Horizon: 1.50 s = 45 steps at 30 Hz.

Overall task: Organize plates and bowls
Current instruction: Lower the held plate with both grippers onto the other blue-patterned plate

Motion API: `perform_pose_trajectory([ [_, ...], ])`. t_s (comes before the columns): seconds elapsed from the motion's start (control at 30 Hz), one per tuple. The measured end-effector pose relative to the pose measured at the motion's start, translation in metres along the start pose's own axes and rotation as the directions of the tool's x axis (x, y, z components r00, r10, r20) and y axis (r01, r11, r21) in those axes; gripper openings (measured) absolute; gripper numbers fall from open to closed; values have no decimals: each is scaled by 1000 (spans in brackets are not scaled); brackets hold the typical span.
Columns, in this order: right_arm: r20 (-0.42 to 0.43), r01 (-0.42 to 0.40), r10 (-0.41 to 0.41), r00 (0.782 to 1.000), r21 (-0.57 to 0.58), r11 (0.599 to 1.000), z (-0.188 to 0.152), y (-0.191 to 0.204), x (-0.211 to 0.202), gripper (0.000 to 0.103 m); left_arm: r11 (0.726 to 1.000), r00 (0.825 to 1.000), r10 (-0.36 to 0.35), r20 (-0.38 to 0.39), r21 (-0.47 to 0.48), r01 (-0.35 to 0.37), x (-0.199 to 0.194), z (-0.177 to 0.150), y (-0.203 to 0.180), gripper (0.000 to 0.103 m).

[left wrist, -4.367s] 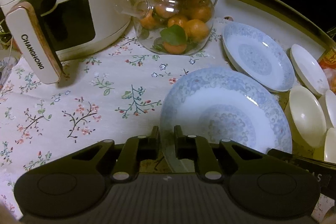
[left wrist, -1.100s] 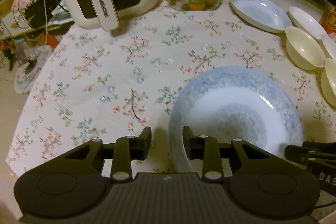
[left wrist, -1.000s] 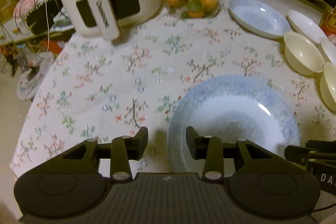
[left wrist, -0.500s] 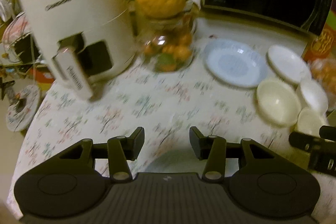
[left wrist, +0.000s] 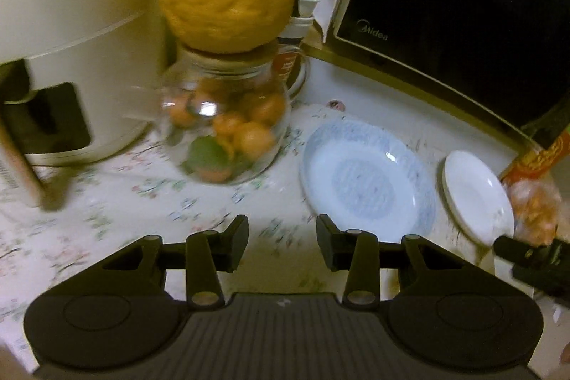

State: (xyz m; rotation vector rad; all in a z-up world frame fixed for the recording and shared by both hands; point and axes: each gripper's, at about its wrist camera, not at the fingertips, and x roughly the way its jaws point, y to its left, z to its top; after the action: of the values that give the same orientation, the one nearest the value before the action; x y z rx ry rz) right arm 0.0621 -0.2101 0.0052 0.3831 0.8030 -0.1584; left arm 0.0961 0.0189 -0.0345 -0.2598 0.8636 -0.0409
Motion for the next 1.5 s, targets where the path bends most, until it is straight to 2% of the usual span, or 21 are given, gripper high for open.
perform_pose_trajectory([
  [0.07, -14, 4, -4, 1000, 4, 1000, 4, 1, 14, 57, 1000, 1000, -5, 3, -12, 5, 14, 4, -2, 38],
  [0.23, -12, -14, 14, 1000, 7, 1000, 19, 0, 45, 55, 999, 1000, -7, 3, -35, 7, 41, 14, -2, 38],
  [0.43, -72, -16, 19, 997, 38, 999, 21, 1, 79, 55, 996, 999, -44, -25, -77, 42, 61, 18, 2, 37],
  [0.63, -91, -9, 14, 996, 56, 998, 22, 2, 97, 55, 996, 996, -60, -60, -70, 56, 76, 19, 2, 27],
  [0.8, -111, 3, 2, 994, 50, 999, 18, 4, 111, 42, 994, 994, -80, -72, -79, 74, 85, 18, 2, 17],
  [0.9, -117, -7, 15, 993, 65, 998, 15, 3, 116, 31, 994, 993, -93, -74, -72, 88, 89, 16, -1, 10],
  [0.97, -123, -13, 21, 992, 68, 998, 11, 4, 120, 20, 995, 993, -89, -72, -61, 85, 92, 14, -5, 9],
  [1.03, -123, -22, 28, 992, 52, 998, 7, 7, 122, 12, 996, 994, -78, -75, -47, 75, 92, 15, -8, 8],
  [1.13, -112, -10, 12, 994, 26, 1000, 6, 13, 119, 12, 997, 994, -77, -71, -29, 75, 89, 18, -9, 9],
  [1.5, -83, -61, 66, 994, 56, 997, 17, 9, 91, 13, 993, 993, -118, -29, -17, 117, 57, 27, -13, 9],
])
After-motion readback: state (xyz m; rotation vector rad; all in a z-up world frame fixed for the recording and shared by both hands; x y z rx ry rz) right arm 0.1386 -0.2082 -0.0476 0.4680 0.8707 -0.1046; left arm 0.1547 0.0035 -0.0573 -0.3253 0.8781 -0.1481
